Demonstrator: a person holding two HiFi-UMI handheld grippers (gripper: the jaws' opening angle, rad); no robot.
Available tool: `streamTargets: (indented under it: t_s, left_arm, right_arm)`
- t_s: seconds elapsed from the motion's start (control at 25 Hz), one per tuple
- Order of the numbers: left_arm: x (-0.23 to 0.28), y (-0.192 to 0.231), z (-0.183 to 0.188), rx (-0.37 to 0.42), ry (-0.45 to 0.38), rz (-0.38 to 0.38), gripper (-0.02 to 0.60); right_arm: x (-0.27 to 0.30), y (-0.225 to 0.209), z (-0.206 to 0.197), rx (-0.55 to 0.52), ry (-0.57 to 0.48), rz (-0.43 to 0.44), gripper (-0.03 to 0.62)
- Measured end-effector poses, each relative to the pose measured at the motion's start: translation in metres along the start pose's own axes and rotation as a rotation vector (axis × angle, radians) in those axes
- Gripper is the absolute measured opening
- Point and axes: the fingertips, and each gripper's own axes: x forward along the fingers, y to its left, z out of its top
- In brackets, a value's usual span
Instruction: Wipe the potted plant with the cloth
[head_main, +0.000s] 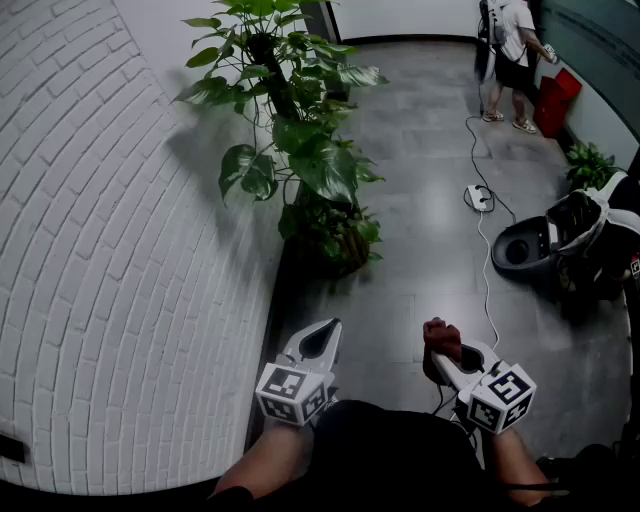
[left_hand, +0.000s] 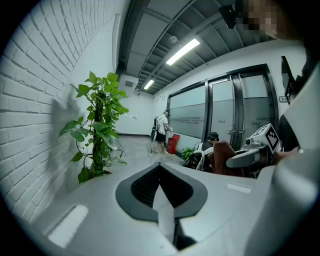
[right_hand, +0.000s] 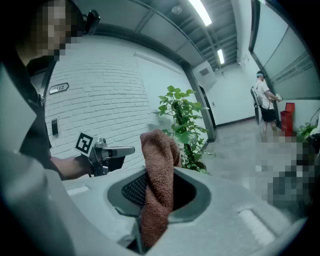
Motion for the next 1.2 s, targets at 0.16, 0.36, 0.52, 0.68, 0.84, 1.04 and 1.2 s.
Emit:
streamTargets:
  t_s: [0.16,0.36,0.52,0.68,0.84,1.04,1.2]
  left_arm:
    - [0.01,0.003,0.006,0.018,-0.006,0.001,0.009]
    - [0.016,0.013,0.007,0.016,0.003,0.004,0.009]
    - [0.023,0.022,-0.001,0.025,0.041,-0.003,0.009]
    - [0.037,0.045,-0.007,0.008,0.064,0.008,0.01]
    - [0.06,0.07,0.007,0.021,0.047,0.009,0.009]
    - [0.087,0.102,0.017,0.025,0.042,-0.002,0.009]
    - [0.119,0.149,0.022,0.017,0.066,0.005,0.01]
  right_arm:
    - [-0.001,-0.01,0.009,0.018,-0.011,-0.004,0.067]
    - [0.008,-0.016,-0.001,0.043,0.009,-0.008,0.067]
    - [0.023,-0.022,-0.005,0.081,0.014,-0.009,0.067]
    - [0.037,-0.027,-0.002,0.085,0.027,-0.007,0.066]
    - [0.059,-0.044,0.008,0.083,0.02,-0.024,0.066]
    - [0.098,-0.058,0.019,0.081,0.038,-0.026,0.067]
    - [0.144,-0.07,0.044,0.063,0.039,-0.024,0.067]
